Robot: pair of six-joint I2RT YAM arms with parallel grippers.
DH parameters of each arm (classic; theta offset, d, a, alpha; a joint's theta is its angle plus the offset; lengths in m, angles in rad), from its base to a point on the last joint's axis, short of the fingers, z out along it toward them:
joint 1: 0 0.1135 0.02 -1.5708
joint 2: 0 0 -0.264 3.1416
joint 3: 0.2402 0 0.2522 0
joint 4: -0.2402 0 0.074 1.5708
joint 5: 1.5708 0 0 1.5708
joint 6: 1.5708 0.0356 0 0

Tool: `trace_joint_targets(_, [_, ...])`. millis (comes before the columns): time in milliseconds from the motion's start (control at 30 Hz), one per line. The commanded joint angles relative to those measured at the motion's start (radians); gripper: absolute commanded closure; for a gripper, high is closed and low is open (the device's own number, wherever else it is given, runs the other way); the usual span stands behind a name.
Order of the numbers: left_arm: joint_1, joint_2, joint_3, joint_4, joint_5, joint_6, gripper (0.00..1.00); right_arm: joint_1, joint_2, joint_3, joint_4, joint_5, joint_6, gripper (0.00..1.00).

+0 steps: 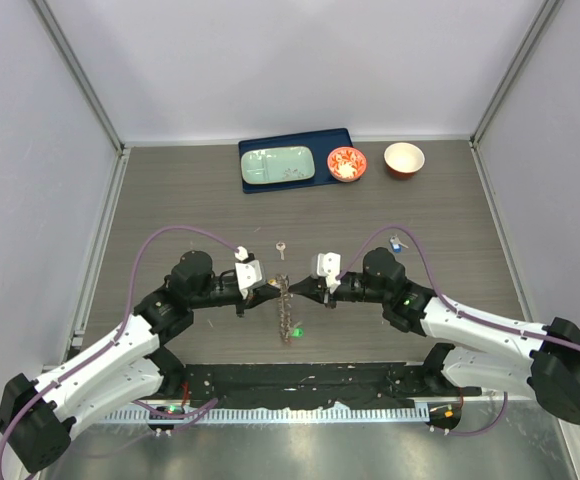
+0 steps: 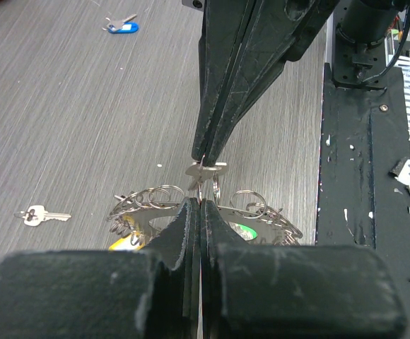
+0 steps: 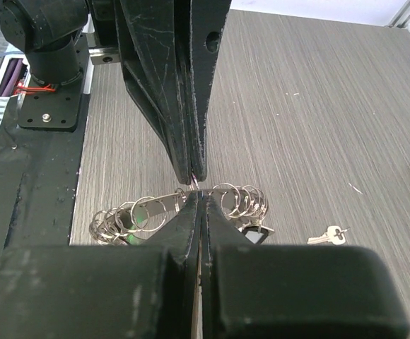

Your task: Put the keys on the keyring

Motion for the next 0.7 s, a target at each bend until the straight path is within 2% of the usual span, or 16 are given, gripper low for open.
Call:
trace_joint_targets(0, [-0.002, -0.006, 0.033, 0.079, 0.023, 0.009, 1.00, 0.006, 0.005, 0.015, 0.020, -0.028, -0.015, 0.99])
trace_joint_targets(667, [-0.002, -0.008, 0.027, 0.094, 0.043, -0.010, 1.00, 0.004, 0.011, 0.012, 0.022, -0.018, -0.020, 0.99])
